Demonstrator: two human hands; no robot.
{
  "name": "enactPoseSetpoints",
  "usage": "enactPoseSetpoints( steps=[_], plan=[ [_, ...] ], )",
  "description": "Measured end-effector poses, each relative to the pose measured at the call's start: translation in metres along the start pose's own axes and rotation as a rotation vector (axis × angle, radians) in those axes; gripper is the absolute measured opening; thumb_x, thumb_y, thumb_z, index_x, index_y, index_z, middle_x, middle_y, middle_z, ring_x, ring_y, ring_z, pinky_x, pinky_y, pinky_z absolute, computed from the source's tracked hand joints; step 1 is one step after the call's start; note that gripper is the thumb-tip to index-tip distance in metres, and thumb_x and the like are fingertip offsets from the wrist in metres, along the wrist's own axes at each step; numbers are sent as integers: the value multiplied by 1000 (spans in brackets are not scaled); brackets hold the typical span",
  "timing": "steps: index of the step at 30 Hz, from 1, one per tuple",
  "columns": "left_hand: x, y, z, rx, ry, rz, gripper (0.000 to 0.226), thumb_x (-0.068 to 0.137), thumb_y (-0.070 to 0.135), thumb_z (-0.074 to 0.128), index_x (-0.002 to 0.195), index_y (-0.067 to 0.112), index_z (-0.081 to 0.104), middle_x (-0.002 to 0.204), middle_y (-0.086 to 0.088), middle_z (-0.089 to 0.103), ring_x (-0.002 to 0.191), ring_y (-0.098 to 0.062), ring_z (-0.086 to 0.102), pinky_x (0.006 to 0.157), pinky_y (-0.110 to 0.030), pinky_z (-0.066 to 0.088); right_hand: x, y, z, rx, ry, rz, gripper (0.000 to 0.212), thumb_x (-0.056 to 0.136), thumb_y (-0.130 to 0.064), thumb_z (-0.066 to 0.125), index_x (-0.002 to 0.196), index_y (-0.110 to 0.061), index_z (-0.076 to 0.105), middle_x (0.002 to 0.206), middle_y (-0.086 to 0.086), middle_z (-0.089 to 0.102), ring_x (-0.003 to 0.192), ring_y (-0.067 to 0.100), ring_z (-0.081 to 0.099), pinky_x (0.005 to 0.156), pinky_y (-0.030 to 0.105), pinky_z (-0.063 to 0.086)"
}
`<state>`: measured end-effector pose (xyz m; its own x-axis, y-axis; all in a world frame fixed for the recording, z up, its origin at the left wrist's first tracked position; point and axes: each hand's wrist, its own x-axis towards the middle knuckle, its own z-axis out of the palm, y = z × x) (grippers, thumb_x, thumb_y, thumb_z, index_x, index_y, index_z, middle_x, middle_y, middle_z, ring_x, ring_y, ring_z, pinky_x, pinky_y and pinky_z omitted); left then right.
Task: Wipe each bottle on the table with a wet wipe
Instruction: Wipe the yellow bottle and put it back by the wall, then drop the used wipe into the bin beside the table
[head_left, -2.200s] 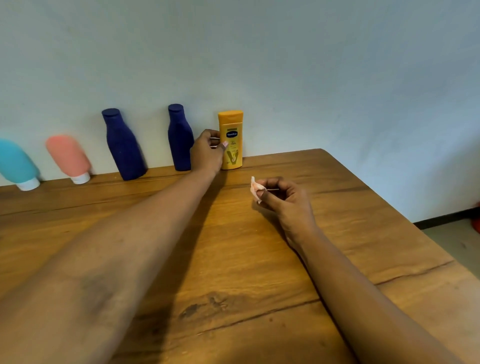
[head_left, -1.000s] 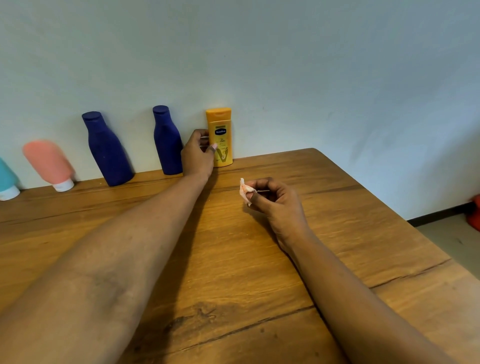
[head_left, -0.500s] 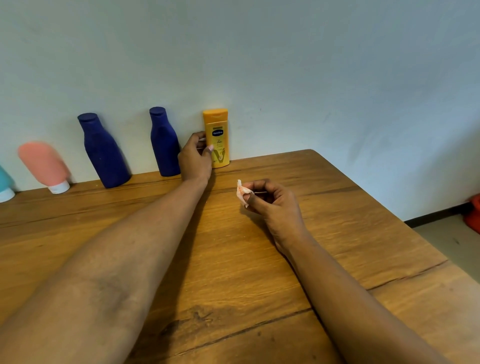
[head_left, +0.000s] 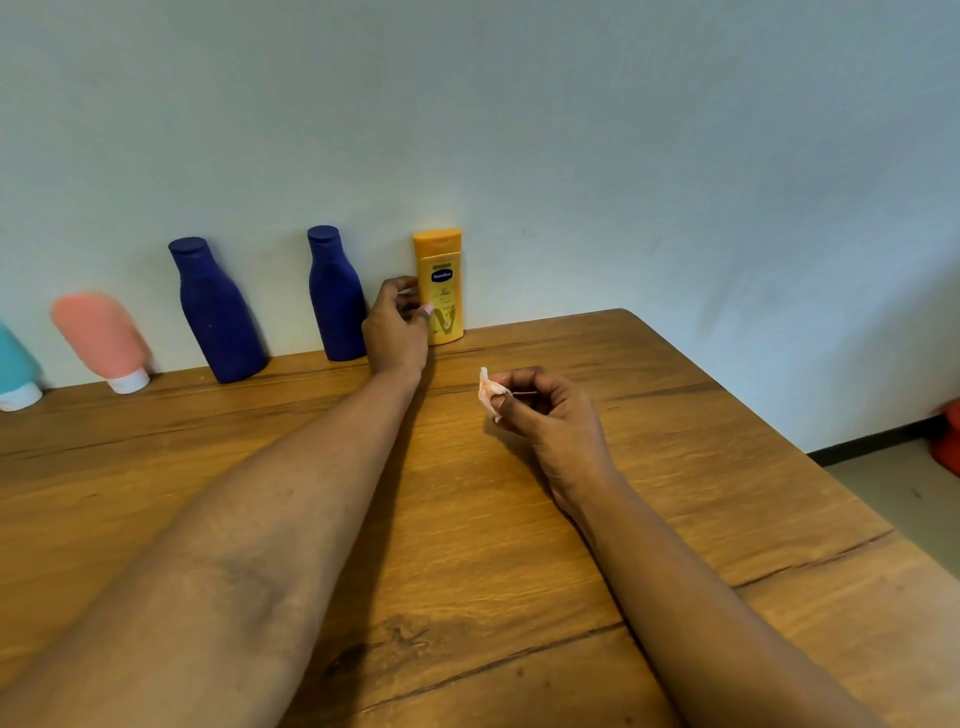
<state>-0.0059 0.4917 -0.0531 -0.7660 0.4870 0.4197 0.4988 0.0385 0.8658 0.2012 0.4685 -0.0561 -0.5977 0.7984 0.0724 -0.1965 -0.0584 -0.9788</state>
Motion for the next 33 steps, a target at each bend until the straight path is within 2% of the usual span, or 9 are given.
enactPoseSetpoints(
  steps=[8, 14, 18, 20, 22, 26, 29, 31, 33],
  plan=[
    [-1, 0, 0, 29, -11, -40, 34, 90, 14, 61, 123, 15, 54, 120, -1, 63, 112, -12, 58, 80, -13, 45, 0, 0, -2, 10, -1, 8, 23, 85, -2, 61, 105, -12, 67, 111, 6, 63, 103, 20, 61, 76, 29, 56],
    [-17, 5, -9, 43, -29, -134, 40, 88, 10, 63, 125, 17, 51, 113, -1, 61, 105, -14, 59, 89, -24, 50, 3, 3, -5, 21, 3, 25, 23, 85, -2, 61, 106, -9, 65, 109, 6, 63, 101, 20, 61, 78, 32, 56],
    [-60, 20, -34, 60, -84, -215, 38, 87, 9, 62, 122, 20, 52, 105, 1, 59, 95, -12, 59, 77, -20, 50, -4, -3, 0, 32, 72, 39, 22, 85, -2, 62, 106, -10, 65, 109, 9, 63, 101, 21, 61, 73, 29, 56],
    [-96, 33, -59, 85, -141, -217, 34, 88, 11, 62, 120, 20, 55, 106, 3, 60, 94, -8, 57, 73, -15, 45, -21, -10, 7, -19, 137, 15, 20, 85, -1, 62, 102, -12, 66, 106, 9, 64, 98, 20, 62, 68, 23, 55],
    [-135, 44, -87, 99, -222, -159, 30, 88, 14, 63, 117, 21, 58, 109, 4, 62, 100, -8, 57, 81, -18, 47, -46, -14, 14, -23, 180, -3, 19, 86, 0, 61, 101, -11, 66, 102, 7, 65, 94, 16, 61, 64, 18, 53],
    [-207, 58, -157, 171, -296, 0, 19, 86, 18, 66, 103, 26, 65, 107, 8, 64, 98, -3, 58, 80, -14, 46, -114, -14, 42, 1, 166, 10, 16, 87, 0, 61, 99, -8, 65, 93, 3, 66, 84, 10, 62, 60, 14, 50],
    [-250, 64, -207, 222, -264, 32, 15, 84, 16, 67, 97, 24, 67, 101, 8, 64, 93, -8, 59, 82, -23, 47, -162, -5, 68, -97, 126, -34, 15, 85, -2, 63, 88, -16, 66, 87, 1, 68, 81, 11, 63, 65, 20, 51],
    [-271, 64, -238, 311, -237, 60, 13, 84, 16, 66, 96, 22, 68, 98, 6, 64, 96, -14, 57, 82, -28, 46, -190, -1, 83, -148, 97, -47, 14, 84, -3, 65, 86, -16, 68, 86, 1, 69, 81, 14, 64, 72, 28, 54],
    [-285, 62, -264, 418, -227, 72, 13, 84, 18, 64, 97, 21, 67, 100, 2, 65, 100, -19, 55, 81, -29, 43, -211, 0, 94, -189, 95, -67, 11, 83, -5, 67, 85, -16, 69, 85, 2, 70, 79, 14, 64, 72, 29, 52]
  ],
)
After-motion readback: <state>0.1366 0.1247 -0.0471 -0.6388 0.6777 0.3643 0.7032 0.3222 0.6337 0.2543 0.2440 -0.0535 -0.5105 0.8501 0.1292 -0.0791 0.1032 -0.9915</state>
